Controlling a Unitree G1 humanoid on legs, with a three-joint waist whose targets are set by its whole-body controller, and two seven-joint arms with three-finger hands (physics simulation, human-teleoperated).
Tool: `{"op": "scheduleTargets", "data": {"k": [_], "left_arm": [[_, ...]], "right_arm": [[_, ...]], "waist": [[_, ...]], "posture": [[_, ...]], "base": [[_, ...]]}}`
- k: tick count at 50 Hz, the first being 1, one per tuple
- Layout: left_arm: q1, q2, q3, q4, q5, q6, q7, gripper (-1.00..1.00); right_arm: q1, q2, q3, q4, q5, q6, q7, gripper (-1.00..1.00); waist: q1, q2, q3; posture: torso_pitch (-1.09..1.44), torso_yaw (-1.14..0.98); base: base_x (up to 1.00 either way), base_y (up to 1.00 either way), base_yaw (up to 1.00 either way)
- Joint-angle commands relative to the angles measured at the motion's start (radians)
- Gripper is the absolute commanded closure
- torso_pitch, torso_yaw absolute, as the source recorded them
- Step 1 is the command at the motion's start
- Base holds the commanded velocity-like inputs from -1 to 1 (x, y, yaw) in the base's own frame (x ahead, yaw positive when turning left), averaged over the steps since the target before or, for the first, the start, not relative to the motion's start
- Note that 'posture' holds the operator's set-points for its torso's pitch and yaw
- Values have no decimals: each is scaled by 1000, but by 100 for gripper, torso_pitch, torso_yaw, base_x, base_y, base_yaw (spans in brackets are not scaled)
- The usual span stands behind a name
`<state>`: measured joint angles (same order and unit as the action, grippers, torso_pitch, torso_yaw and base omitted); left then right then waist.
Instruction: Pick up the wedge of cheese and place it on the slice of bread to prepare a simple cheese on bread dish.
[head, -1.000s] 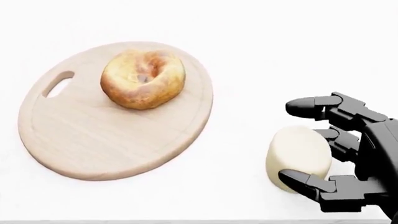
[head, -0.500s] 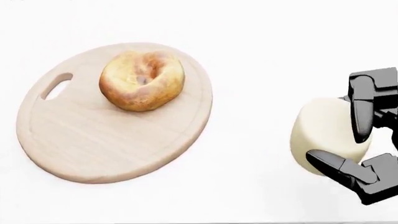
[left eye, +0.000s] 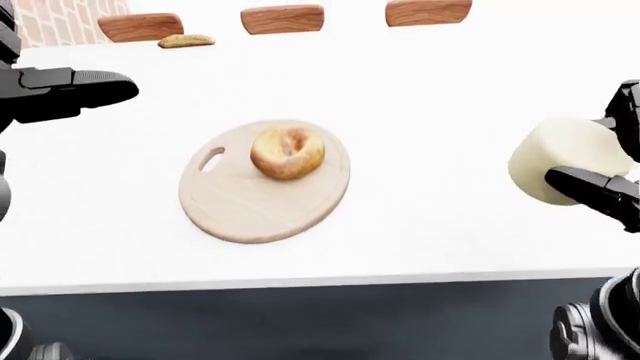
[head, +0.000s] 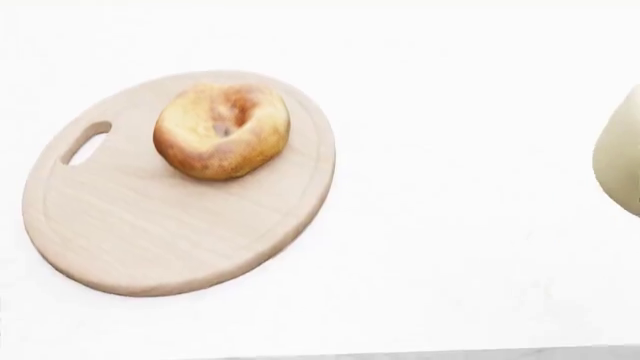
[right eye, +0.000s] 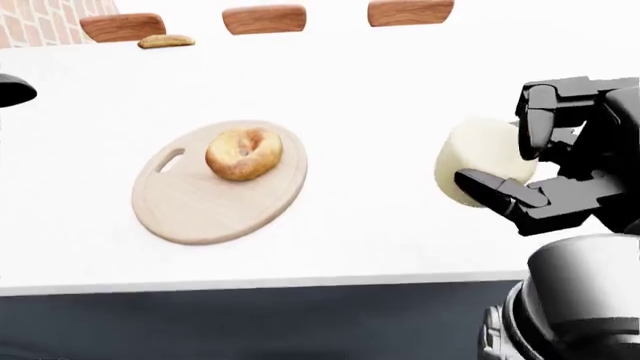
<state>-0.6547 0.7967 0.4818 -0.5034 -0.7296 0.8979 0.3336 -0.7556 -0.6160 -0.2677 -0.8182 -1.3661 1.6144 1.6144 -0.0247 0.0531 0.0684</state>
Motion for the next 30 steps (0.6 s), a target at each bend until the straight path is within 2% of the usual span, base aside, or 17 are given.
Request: {"op": "scheduleTargets", "data": {"k": [1,6,9,10,14,18,21,23,26,30], "left_arm": [[-24,18,21,-14,11,-22,-3,-100],[-25,14,20,-13,18,-22,-8,-100],[-26,11,16,-12,25,-22,-11,-100],[-27,10,14,-11,27,-22,-12,-100],[-29,6,13,-7,37,-22,-17,-100],[-30,-1,6,-9,50,-20,-21,-100],[-35,-6,4,-14,50,-20,-23,-100],[-34,-9,1,-15,57,-19,-27,-100],[-33,-7,14,-8,58,-19,-33,-100],[-34,-6,19,-7,53,-17,-31,-100]], "right_arm": [[-91,-48,-12,50,26,0,0,100],[-254,-118,32,222,77,0,-1,100],[-349,-121,77,319,76,0,0,100],[-369,-129,107,346,65,0,0,100],[-475,-109,161,446,59,0,0,100],[-589,-50,200,543,39,-7,-3,100],[-686,76,179,639,99,-100,-144,100],[-742,185,112,722,223,-197,-346,100],[-796,256,70,835,410,-276,-584,100],[-874,293,55,1030,658,-385,-872,100]], "waist": [[0,-5,-26],[-1,0,-21],[-1,0,-19],[-2,1,-18],[-4,4,-17],[-5,10,-15],[-7,18,-12],[-8,24,-11],[-9,31,-13],[-9,35,-17]], "posture": [[0,0],[0,0],[0,0],[0,0],[0,0],[0,0],[0,0],[0,0],[0,0],[0,0]], "base": [[0,0,0],[0,0,0],[0,0,0],[0,0,0],[0,0,0],[0,0,0],[0,0,0],[0,0,0],[0,0,0],[0,0,0]]}}
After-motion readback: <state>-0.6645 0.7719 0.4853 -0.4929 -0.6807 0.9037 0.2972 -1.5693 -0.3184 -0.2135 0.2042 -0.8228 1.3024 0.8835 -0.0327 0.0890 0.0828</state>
